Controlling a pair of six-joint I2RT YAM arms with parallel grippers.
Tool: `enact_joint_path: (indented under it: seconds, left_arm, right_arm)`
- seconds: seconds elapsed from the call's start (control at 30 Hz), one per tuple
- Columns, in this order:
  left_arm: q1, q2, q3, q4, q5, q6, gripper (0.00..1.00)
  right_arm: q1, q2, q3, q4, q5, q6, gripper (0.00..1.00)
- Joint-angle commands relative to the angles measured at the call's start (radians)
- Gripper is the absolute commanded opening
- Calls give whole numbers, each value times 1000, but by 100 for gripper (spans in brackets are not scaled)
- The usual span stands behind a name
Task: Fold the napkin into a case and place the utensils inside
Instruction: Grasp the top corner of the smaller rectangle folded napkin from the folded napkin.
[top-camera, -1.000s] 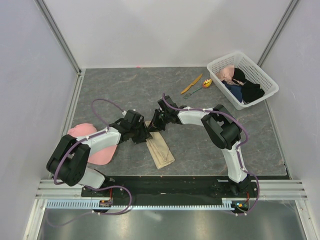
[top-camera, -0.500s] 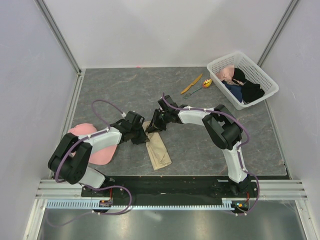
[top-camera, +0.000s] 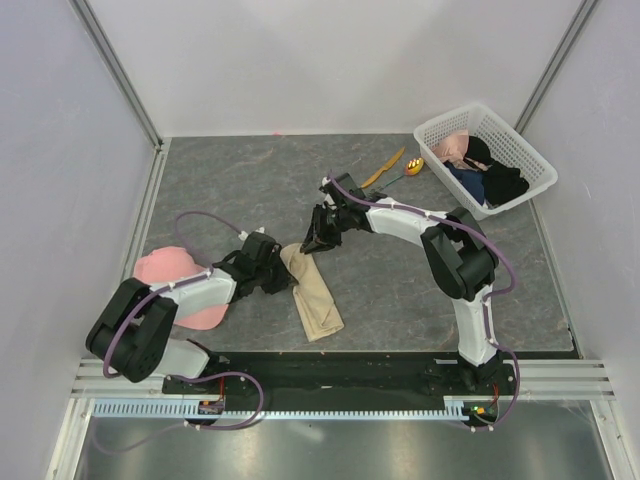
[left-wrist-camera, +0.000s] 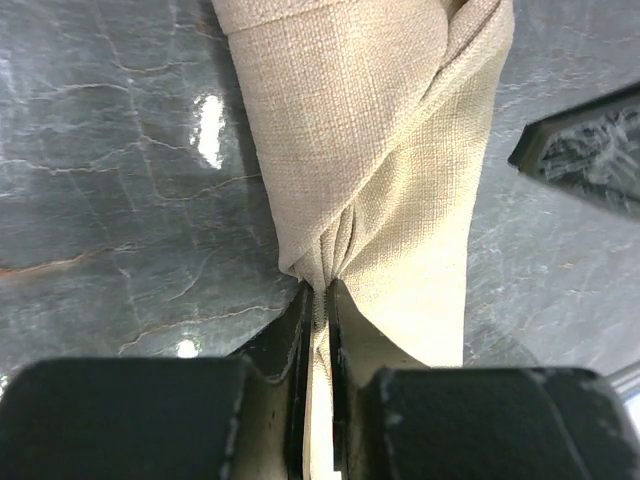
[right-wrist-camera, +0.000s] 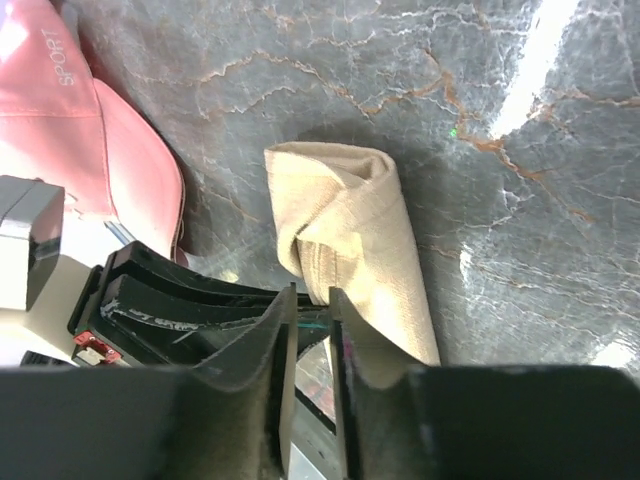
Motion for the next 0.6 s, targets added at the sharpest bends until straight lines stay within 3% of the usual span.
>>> enact_joint_path:
  seconds: [0.0, 0.17, 0.33, 0.43, 0.57]
  left_arm:
    - [-1, 11, -61, 149, 56, -32, 4]
    - [-1, 63, -45, 241, 122, -35, 3]
    - [-6, 46, -12, 178, 97, -10, 3]
    - [-14, 20, 51, 54, 48, 37, 14]
    - [-17, 26, 91, -21, 25, 74, 37]
  right_arm:
    - [1, -24, 24, -18, -29, -54, 22]
    - [1, -31, -5, -6, -37, -46, 12]
    - [-10, -51, -64, 7, -31, -54, 9]
    - [-20, -65, -78, 10, -26, -57, 8]
    - [-28, -79, -85, 13, -32, -52, 8]
